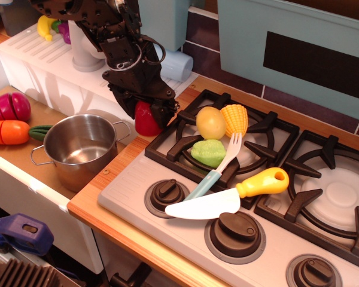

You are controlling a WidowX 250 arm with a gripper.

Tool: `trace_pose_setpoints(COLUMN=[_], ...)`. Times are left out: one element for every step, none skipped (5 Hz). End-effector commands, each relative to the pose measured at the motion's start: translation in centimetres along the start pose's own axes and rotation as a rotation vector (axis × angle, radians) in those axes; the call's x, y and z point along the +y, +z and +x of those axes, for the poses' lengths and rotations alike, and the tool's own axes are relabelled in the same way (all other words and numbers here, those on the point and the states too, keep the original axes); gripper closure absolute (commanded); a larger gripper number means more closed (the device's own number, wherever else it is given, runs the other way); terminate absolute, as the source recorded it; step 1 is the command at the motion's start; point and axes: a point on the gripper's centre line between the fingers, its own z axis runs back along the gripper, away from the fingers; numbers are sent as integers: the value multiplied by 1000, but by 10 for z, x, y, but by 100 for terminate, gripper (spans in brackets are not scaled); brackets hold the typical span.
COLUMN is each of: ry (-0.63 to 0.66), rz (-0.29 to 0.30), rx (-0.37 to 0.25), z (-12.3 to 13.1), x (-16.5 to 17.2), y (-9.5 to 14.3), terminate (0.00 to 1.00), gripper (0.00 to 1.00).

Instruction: Put sweet potato in pot

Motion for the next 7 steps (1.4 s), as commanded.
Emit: trace_pose_setpoints(ry=[-11, -22, -36, -64, -89, -128, -128], rz=[33, 81, 160, 209, 224, 204, 204], rx=[2, 66, 105, 113, 100, 54, 54], z=[-1, -1, -6, -17, -29, -34, -34], x=[4, 10, 25, 42, 54, 66, 66], y=[6, 36, 66, 76, 75, 71, 71], terminate=[0, 0, 0, 0, 0, 0, 0], gripper=[100, 100, 100, 100, 0, 0, 0])
